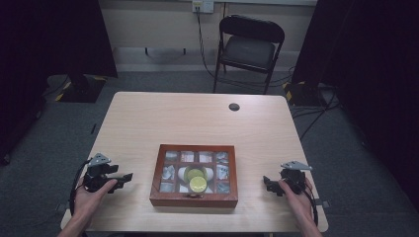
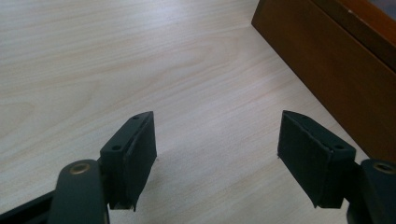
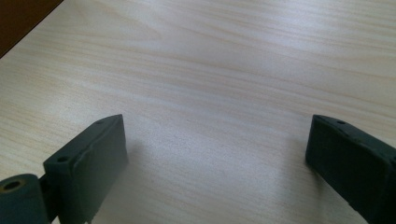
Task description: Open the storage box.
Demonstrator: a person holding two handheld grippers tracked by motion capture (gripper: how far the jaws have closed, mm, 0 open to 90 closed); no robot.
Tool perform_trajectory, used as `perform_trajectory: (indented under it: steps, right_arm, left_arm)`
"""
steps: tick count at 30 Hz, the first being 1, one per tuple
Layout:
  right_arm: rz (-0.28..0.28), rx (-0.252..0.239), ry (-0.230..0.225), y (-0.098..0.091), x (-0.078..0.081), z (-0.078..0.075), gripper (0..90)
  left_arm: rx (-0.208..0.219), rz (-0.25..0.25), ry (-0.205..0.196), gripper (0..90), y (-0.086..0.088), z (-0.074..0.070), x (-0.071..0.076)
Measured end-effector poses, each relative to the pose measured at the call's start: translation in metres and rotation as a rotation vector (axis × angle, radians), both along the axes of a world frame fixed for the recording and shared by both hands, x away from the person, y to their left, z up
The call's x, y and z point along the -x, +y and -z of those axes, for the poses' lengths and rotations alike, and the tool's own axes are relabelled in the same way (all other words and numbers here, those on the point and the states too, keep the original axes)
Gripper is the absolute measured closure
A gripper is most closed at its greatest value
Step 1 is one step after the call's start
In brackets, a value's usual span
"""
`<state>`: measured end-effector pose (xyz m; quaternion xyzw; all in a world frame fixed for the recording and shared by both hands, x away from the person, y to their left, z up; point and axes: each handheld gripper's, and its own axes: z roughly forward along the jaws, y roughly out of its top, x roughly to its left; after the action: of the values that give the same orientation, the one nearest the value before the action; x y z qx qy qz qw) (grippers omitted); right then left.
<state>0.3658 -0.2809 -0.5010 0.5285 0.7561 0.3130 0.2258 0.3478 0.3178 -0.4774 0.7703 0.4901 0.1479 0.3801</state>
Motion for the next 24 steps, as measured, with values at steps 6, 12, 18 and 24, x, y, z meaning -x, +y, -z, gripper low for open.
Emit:
perform_trajectory:
  steps: [6,12,18,24]
  right_arm:
    - [-0.019,-0.001,0.001,-0.001,-0.001,0.000,4.6]
    - [-0.049,0.000,0.001,-0.001,-0.002,0.000,4.7]
    - [-0.053,0.001,0.001,-0.001,-0.002,0.000,4.4]
    - [-0.060,0.003,0.001,-0.002,-0.003,0.000,4.2]
  left_arm:
    - [0.019,0.008,-0.021,28.1,-0.001,-0.006,0.003]
    - [0.003,0.060,-0.023,29.1,-0.009,-0.010,0.007]
    - [0.033,0.140,-0.051,29.8,-0.021,-0.018,0.013]
    - [0.041,0.223,-0.066,31.3,-0.033,-0.022,0.018]
